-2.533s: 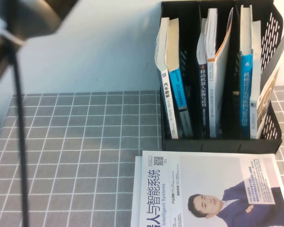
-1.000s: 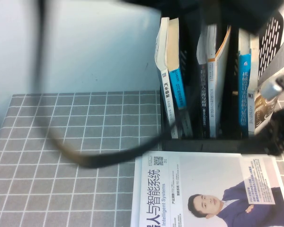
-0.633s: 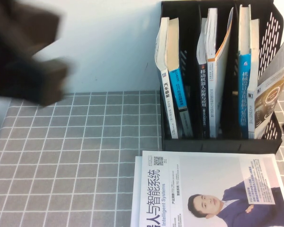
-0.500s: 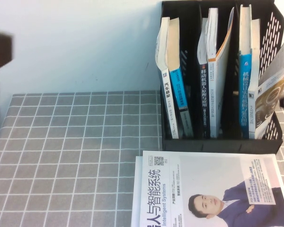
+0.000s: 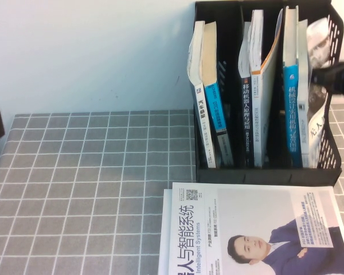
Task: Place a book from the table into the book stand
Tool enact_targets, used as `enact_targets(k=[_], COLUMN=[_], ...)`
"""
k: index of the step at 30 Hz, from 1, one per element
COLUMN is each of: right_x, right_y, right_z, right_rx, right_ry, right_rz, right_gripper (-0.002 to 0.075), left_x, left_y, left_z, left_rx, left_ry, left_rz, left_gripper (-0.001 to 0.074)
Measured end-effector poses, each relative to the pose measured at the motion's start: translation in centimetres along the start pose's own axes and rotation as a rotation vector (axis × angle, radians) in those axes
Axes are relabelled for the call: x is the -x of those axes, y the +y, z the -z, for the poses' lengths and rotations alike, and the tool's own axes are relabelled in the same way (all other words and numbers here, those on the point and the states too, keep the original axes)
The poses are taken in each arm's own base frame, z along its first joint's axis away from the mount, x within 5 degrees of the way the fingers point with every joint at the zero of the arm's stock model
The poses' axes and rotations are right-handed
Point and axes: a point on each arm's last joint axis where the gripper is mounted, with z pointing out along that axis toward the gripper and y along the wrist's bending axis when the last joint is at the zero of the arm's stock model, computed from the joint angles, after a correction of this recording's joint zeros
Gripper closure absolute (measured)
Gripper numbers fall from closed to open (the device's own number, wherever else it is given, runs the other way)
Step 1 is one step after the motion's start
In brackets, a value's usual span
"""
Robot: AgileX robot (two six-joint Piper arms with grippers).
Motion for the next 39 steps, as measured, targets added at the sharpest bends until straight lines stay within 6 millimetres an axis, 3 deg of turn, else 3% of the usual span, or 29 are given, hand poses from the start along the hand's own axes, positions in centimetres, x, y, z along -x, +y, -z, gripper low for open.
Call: enact_targets(k=[4,8,18,26,35,39], right_x=[2.9,4.6,5.1,6.3,8.3,8.2], right_y=[-0.3,-0.9,-1.0,1.2,4.3,6.4], right_z=[-1.3,-2.7,-2.7,1.4,8.2,11.3], right_rx=[0.024,0.048,0.115,0.135,0.128,0.192], right_ry=[-0.075,-0.119,-0.074,0.080,0.182,0.248], right_rz=[-0.001,-0.004,-0.027,0.181,0.335,0.373], right_gripper=[0.0729,0.0729,0.0728,0.0729,0.0729,0.0729], left_x=[-0.7,-1.4,-2.9,-5.2,-8.6,-9.7], left_y=[-0.2,-0.6,-1.5,-2.0,-2.5,-1.9], left_z=[-0.4,-0.7,-1.6,-2.6,-3.8,-4.1], left_rx=[-0.009,-0.044,-0.114,-0.145,-0.202,-0.162], left_ry=[0.013,0.024,0.053,0.097,0.163,0.191], left_rz=[-0.002,-0.002,-0.015,-0.048,-0.091,-0.246], left_gripper=[0.0734,0.0734,0.0734,0.0734,0.0734,0.0734])
